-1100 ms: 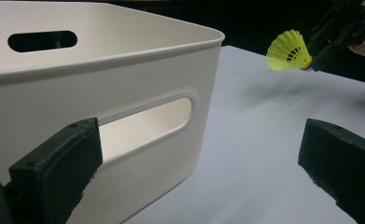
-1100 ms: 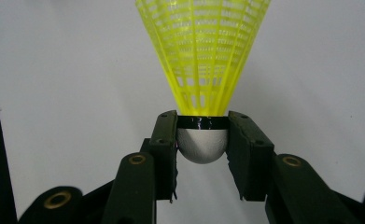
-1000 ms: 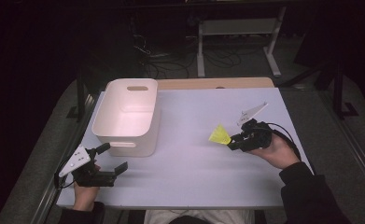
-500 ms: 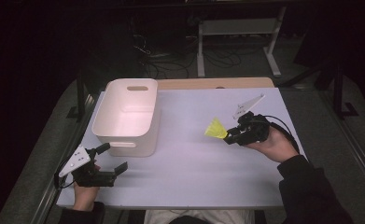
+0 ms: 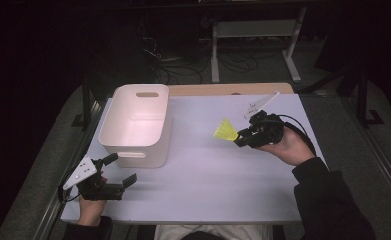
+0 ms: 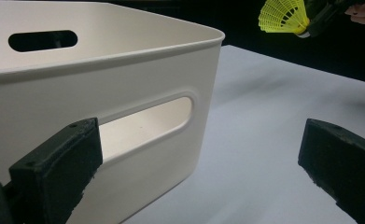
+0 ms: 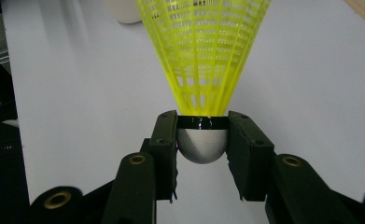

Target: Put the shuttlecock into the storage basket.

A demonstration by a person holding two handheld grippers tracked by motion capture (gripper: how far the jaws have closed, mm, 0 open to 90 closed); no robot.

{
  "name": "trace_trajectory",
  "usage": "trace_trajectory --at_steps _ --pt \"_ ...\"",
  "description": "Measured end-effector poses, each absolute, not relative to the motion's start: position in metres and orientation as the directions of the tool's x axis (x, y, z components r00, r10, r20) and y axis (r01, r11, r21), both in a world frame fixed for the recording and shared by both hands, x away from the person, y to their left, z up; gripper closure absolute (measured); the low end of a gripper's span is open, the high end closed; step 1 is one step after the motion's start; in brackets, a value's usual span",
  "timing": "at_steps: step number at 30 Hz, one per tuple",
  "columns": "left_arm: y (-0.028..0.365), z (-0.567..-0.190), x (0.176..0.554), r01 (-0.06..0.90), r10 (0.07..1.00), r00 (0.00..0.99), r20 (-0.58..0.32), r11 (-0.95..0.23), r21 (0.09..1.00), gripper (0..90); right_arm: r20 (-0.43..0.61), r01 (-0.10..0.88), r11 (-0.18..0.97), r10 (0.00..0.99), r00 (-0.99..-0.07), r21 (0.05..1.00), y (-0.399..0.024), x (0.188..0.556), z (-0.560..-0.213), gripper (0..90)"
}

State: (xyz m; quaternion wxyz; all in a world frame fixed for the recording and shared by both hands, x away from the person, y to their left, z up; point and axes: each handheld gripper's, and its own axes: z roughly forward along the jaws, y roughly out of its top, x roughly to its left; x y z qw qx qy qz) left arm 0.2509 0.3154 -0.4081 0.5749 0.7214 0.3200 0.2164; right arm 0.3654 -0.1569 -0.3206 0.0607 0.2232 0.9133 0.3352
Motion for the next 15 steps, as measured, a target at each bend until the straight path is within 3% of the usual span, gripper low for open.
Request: trace_trajectory --at_steps 15 --pt "0.316 -0.408 0.249 0.217 0.715 0.696 -0.063 -0.125 0.968 0.0 0.039 0.345 0.671 0.426 -0.904 0.656 -0.137 0.377 -0.303 63.3"
